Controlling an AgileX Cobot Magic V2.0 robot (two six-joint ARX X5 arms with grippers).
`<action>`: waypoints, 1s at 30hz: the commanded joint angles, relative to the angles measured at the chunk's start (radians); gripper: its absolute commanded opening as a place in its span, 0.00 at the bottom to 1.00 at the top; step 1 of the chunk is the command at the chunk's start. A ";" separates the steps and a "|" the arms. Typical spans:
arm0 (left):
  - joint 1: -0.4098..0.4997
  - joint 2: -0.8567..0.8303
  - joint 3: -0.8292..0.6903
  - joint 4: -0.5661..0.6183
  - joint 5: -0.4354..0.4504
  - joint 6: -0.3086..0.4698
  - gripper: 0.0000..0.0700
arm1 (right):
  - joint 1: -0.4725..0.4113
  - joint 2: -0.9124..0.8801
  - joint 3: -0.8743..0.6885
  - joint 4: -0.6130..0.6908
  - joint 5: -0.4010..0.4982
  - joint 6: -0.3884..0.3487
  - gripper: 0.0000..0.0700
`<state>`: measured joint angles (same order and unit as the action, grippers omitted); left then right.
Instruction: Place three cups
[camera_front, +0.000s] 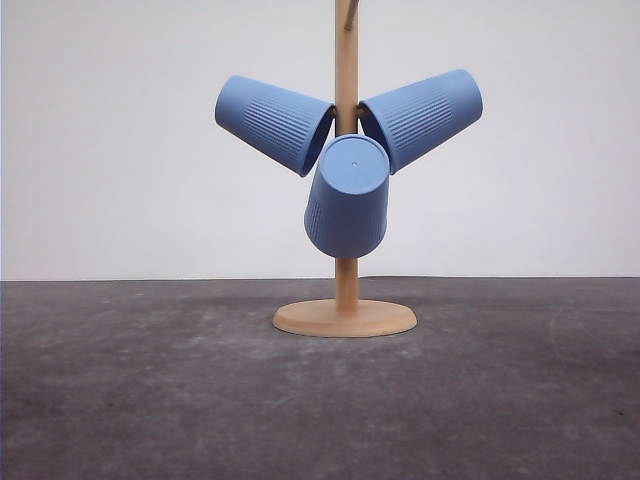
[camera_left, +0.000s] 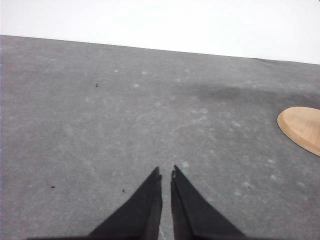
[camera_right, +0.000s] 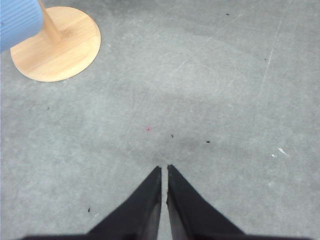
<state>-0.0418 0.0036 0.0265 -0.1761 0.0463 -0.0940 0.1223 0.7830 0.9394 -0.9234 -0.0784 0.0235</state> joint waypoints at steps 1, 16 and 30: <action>-0.001 -0.001 -0.014 0.014 -0.002 0.003 0.02 | 0.000 0.005 0.011 0.010 0.000 0.011 0.02; 0.000 0.000 -0.014 0.014 -0.002 0.003 0.02 | -0.027 -0.157 -0.188 0.335 0.005 -0.054 0.02; -0.001 0.000 -0.014 0.014 -0.002 0.003 0.02 | -0.098 -0.775 -0.801 0.603 0.004 -0.035 0.02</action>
<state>-0.0418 0.0036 0.0265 -0.1757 0.0460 -0.0940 0.0242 0.0249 0.1455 -0.3383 -0.0753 -0.0185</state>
